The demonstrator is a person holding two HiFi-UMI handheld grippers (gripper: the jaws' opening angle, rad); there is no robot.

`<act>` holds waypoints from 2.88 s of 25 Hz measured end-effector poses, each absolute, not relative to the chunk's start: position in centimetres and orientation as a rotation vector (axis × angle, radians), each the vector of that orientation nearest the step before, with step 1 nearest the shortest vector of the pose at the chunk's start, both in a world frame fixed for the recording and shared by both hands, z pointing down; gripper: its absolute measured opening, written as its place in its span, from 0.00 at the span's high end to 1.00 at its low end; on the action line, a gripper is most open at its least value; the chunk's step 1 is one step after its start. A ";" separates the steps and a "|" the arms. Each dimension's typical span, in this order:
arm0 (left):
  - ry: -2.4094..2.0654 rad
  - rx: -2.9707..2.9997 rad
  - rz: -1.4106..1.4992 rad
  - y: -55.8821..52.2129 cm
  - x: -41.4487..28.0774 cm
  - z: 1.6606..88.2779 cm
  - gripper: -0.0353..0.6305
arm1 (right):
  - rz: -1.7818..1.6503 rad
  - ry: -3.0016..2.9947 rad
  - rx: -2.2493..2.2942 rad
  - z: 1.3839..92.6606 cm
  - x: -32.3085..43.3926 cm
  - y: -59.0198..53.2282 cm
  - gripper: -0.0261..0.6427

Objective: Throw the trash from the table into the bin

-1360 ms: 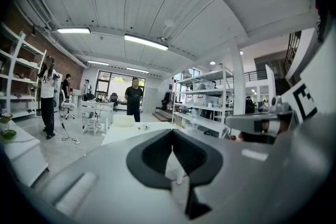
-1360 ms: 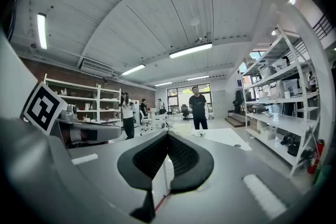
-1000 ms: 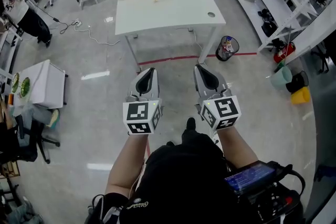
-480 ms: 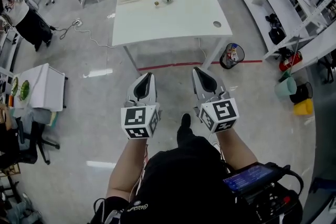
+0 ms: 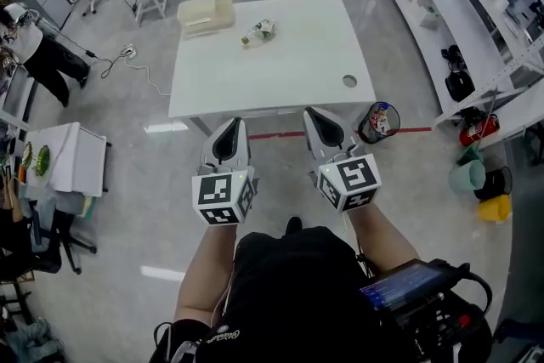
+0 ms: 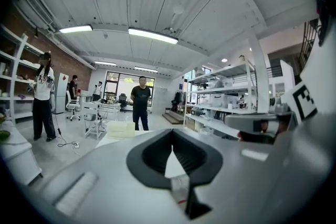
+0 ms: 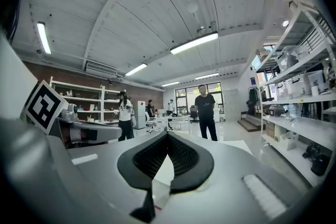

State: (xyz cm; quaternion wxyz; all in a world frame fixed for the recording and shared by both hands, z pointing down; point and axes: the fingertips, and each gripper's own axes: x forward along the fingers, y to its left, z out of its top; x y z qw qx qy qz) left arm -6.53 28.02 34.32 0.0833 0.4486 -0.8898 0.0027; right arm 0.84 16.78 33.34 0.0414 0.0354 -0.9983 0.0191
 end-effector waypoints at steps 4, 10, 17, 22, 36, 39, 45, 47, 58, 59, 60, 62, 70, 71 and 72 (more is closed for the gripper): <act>-2.678 1.307 0.012 25.9 -8.6 34.0 0.94 | 0.073 -3.061 0.066 33.3 -1.7 14.5 0.96; -2.709 1.245 0.000 25.1 -13.3 34.8 0.94 | 0.042 -3.073 0.022 33.6 -6.3 13.2 0.96; -2.686 1.288 0.004 20.9 -21.8 34.9 0.94 | 0.026 -3.058 0.080 33.4 -14.6 9.2 0.96; -2.662 1.332 0.006 18.5 -29.9 34.6 0.94 | 0.001 -3.054 0.120 32.5 -22.9 7.3 0.96; -2.582 1.358 0.044 13.4 -41.9 36.7 0.94 | 0.019 -2.990 0.155 35.4 -35.0 2.6 0.96; -2.562 1.336 0.040 13.4 -42.7 37.1 0.94 | 0.020 -2.972 0.143 35.6 -36.0 2.2 0.96; -2.513 1.268 0.076 11.7 -44.2 40.7 0.94 | 0.035 -2.900 0.147 38.9 -38.0 -0.4 0.96; -2.486 1.238 0.097 10.2 -45.3 43.0 0.94 | 0.049 -2.867 0.141 41.1 -39.5 -1.9 0.96; -2.373 1.137 0.159 7.9 -48.3 51.1 0.94 | 0.000 -2.700 0.037 50.1 -45.1 -3.9 0.96; -2.368 1.129 0.161 8.0 -48.5 51.5 0.94 | -0.080 -2.676 -0.015 50.9 -45.8 -3.9 0.96; -2.363 1.120 0.159 8.2 -48.6 51.9 0.94 | -0.184 -2.646 -0.084 51.7 -46.6 -3.9 0.96; -2.357 1.102 0.147 8.6 -48.8 52.5 0.94 | -0.434 -2.545 -0.267 53.3 -48.0 -3.8 0.85; -2.358 1.094 0.112 9.1 -49.1 52.8 0.94 | -1.063 -1.844 -0.934 60.5 -48.9 -2.7 0.40; -2.358 1.092 0.110 9.1 -49.2 52.8 0.94 | -1.075 -1.771 -0.977 61.2 -48.7 -2.7 0.37; -2.358 1.091 0.108 9.2 -49.3 52.9 0.94 | -1.088 -1.704 -1.007 61.8 -48.6 -2.8 0.34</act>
